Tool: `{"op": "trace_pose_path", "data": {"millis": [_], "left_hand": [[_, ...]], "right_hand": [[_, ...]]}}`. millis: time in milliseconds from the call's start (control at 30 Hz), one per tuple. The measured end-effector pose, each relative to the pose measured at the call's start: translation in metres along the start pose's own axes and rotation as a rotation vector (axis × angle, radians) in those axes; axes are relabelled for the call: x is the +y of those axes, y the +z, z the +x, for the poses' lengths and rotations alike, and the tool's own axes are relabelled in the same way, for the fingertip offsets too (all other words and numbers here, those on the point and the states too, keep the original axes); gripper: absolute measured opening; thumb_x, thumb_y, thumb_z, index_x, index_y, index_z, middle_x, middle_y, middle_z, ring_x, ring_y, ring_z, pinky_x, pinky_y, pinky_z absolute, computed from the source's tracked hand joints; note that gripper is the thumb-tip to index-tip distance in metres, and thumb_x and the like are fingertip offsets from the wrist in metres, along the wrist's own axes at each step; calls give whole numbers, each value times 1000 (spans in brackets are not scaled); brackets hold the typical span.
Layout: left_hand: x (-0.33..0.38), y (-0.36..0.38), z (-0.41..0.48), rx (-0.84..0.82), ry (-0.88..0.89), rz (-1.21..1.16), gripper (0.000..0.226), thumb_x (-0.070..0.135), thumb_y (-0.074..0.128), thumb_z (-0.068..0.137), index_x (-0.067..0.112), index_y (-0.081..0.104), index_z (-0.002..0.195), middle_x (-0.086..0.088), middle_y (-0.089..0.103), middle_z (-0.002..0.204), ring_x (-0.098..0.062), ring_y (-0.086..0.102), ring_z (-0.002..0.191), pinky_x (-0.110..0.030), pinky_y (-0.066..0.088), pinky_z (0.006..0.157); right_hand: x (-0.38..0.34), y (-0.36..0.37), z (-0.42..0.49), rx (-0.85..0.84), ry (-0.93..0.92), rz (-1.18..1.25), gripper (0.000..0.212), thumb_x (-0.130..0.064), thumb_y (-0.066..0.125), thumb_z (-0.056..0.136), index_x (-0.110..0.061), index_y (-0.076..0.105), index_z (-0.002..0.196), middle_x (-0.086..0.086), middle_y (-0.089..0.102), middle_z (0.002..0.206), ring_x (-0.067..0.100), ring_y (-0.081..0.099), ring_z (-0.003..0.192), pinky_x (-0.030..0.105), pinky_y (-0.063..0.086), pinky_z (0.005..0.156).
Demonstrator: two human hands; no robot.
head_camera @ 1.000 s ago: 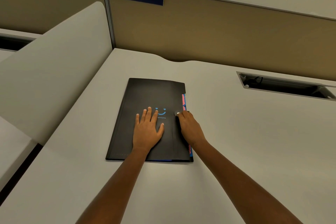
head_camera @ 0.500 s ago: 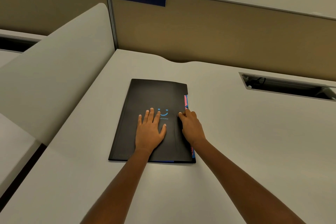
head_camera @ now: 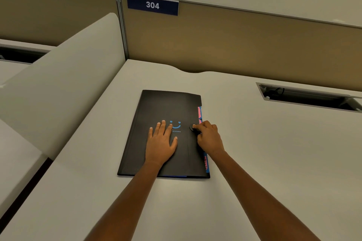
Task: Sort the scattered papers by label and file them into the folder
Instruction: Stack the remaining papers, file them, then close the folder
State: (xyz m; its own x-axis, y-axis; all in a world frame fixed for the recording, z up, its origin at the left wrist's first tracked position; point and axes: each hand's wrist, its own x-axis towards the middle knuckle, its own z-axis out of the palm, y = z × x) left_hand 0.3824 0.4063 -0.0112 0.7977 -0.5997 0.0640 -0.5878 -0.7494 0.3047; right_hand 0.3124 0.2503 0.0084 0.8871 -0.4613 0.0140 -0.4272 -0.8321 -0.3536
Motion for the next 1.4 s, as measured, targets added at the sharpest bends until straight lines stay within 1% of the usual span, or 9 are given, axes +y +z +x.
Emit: {"op": "trace_pose_path", "data": {"millis": [200, 433, 733, 867, 933, 1033, 1133, 1233, 1400], "left_hand": [[-3, -5, -4, -1, 23, -41, 77, 53, 5, 79, 18, 28, 143, -8, 20, 153, -23, 14, 143, -38, 6, 116], [-6, -9, -3, -34, 15, -54, 51, 37, 31, 96, 19, 26, 144, -7, 17, 154, -23, 11, 143, -38, 5, 116], [-29, -26, -9, 117, -471, -80, 56, 39, 39, 94, 11, 30, 141, -24, 23, 147, -38, 23, 137, -47, 20, 111], [-34, -37, -11, 154, -495, -162, 50, 29, 46, 92, 8, 35, 137, -20, 44, 132, -34, 42, 120, -43, 36, 98], [-38, -45, -7, 130, -582, -300, 50, 24, 51, 91, 9, 36, 137, -20, 44, 132, -35, 42, 121, -45, 36, 99], [-45, -49, 0, 106, -762, -635, 39, 17, 56, 88, 3, 50, 124, -22, 51, 126, -38, 48, 115, -44, 39, 99], [-39, -49, -3, 133, -781, -937, 18, 7, 57, 86, -4, 63, 99, -22, 64, 109, -38, 59, 96, -45, 47, 94], [-17, -47, -8, 139, -779, -1128, 26, 2, 56, 87, -8, 60, 110, -19, 64, 108, -38, 60, 98, -42, 48, 93], [28, -35, -4, 131, -673, -1170, 27, 3, 55, 88, -6, 60, 113, -17, 65, 106, -34, 61, 92, -42, 50, 91]], "right_hand": [[5, -7, 6, -40, 9, -134, 46, -33, 41, 96, -20, 33, 139, 9, 34, 140, 25, 38, 123, 33, 41, 97], [-2, -21, 27, -157, 129, 152, 38, -12, 58, 88, -9, 47, 124, 17, 42, 130, 29, 47, 116, 31, 40, 98], [-2, -18, 7, -43, 415, 534, 54, -9, 63, 83, -3, 39, 131, 19, 47, 131, 31, 50, 116, 30, 44, 87], [-3, -16, -9, -57, 479, 602, 32, -14, 61, 85, 0, 52, 113, 18, 58, 113, 28, 56, 101, 32, 46, 86], [1, -11, -12, -54, 498, 654, 12, -15, 63, 84, -4, 58, 84, 13, 61, 84, 22, 56, 79, 33, 48, 79], [7, -11, -15, -59, 566, 719, 35, -14, 65, 83, -11, 42, 56, 4, 44, 59, 15, 43, 56, 28, 40, 62], [19, -13, -23, -22, 601, 722, 41, -9, 62, 84, -12, 36, 53, 4, 39, 58, 16, 39, 55, 29, 35, 62], [36, -17, -34, 12, 618, 730, 33, -10, 58, 87, -14, 41, 59, 4, 45, 66, 19, 45, 70, 31, 39, 74], [76, -38, -51, 110, 636, 775, 26, -6, 58, 86, -11, 46, 63, 4, 46, 65, 17, 43, 64, 30, 36, 70]]}}
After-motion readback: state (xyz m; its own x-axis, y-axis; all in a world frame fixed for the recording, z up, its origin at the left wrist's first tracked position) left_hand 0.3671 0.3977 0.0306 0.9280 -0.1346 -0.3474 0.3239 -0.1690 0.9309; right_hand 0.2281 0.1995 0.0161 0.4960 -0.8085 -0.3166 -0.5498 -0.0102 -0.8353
